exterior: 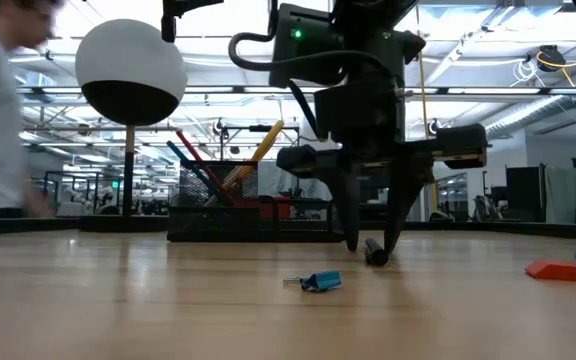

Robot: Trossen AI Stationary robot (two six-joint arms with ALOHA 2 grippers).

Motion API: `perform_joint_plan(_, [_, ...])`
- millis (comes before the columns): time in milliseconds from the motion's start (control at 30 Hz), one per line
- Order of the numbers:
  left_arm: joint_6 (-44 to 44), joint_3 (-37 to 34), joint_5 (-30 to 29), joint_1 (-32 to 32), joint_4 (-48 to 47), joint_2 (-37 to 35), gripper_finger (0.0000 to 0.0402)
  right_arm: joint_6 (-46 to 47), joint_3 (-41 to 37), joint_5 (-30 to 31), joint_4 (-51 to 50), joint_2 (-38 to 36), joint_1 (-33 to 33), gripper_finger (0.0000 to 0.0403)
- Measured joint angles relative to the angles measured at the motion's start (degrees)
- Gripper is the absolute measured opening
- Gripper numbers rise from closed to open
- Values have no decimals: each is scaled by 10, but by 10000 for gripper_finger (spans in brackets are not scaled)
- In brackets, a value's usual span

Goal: Pick and place office supplies into organizer
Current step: Put the black pen into the black organizer

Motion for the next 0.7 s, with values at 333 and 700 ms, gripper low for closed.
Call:
perform_joint_plan(333, [3,0,0,0,0,0,154,5,0,-10,-9,3,2,107])
perform_joint_plan(700, [4,0,0,0,0,0,154,6,-1,-15,-19,4,3,21])
